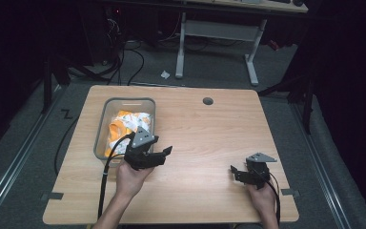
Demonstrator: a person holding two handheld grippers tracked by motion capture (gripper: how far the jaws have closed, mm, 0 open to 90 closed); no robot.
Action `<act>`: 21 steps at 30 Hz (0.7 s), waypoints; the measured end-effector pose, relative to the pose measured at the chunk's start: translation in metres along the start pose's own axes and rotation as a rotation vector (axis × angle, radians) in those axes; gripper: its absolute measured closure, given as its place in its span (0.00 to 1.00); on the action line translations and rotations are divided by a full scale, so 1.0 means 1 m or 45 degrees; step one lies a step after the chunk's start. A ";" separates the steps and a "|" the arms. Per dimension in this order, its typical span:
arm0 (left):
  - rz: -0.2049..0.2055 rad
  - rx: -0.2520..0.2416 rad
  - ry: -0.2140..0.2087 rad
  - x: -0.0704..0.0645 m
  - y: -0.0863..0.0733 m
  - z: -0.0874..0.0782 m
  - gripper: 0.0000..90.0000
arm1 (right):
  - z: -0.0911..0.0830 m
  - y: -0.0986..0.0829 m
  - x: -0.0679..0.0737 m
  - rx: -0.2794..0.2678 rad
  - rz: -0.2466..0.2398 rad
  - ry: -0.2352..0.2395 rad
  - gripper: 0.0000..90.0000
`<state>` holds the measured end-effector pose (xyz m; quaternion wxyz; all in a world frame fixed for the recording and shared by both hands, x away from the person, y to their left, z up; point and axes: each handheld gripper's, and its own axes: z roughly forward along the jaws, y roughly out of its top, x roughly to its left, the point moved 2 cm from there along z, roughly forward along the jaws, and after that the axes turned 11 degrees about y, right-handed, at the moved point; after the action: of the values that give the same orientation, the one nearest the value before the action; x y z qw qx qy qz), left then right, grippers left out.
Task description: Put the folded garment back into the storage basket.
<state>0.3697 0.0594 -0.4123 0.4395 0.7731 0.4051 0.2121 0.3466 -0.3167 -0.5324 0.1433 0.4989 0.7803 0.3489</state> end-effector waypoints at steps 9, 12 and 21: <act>0.013 0.024 -0.031 -0.008 -0.005 0.006 0.43 | 0.000 0.000 0.000 0.000 0.000 -0.001 0.29; 0.011 0.026 -0.041 -0.011 -0.007 0.008 0.43 | 0.000 0.000 0.000 0.000 0.000 -0.001 0.29; 0.018 0.033 -0.069 -0.020 -0.010 0.013 0.43 | 0.000 0.000 0.000 0.000 0.000 0.000 0.29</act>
<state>0.3629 0.0396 -0.4266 0.4386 0.7872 0.3903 0.1889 0.3466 -0.3167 -0.5324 0.1432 0.4988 0.7803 0.3489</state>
